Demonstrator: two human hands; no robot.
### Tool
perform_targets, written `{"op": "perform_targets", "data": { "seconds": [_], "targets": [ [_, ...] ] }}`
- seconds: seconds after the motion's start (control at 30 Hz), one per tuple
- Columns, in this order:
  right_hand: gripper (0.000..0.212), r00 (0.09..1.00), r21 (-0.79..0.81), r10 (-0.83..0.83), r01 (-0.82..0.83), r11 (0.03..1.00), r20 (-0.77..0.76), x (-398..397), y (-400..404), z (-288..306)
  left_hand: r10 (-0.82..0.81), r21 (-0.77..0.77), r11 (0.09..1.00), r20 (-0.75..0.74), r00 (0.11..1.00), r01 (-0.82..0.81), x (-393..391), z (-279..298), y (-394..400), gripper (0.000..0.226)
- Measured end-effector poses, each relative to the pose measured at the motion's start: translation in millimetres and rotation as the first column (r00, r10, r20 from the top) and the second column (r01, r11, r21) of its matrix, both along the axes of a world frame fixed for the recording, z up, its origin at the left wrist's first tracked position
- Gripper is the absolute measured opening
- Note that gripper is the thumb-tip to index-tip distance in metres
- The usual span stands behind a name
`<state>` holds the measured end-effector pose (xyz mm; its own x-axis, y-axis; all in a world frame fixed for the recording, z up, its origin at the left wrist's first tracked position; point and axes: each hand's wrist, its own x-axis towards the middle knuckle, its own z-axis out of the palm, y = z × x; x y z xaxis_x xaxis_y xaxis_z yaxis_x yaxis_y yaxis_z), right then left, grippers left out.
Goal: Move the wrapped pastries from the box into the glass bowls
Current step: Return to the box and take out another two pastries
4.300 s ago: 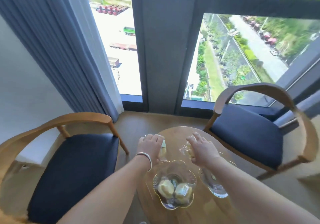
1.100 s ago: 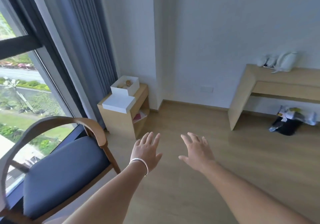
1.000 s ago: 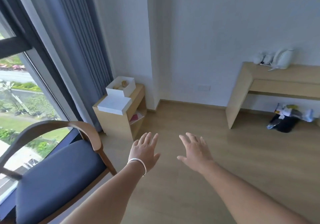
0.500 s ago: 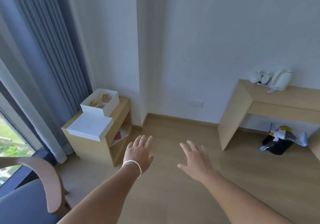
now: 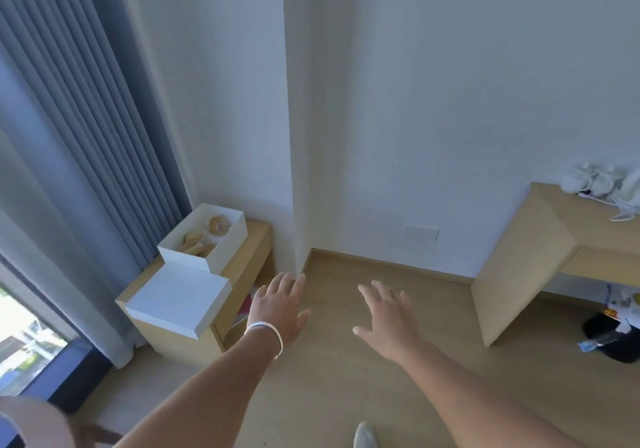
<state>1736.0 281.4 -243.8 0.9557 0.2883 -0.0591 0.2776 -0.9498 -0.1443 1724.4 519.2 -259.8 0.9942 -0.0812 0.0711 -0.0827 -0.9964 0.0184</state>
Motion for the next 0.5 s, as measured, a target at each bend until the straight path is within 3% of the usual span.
{"op": "perform_targets", "data": {
  "seconds": [0.5],
  "targets": [
    [0.080,0.978,0.046,0.204,-0.206,0.977,0.040,286.0,16.0,5.1,0.184,0.109,0.977,0.009,0.983,-0.184,239.1,25.9,14.5,0.069]
  ]
}}
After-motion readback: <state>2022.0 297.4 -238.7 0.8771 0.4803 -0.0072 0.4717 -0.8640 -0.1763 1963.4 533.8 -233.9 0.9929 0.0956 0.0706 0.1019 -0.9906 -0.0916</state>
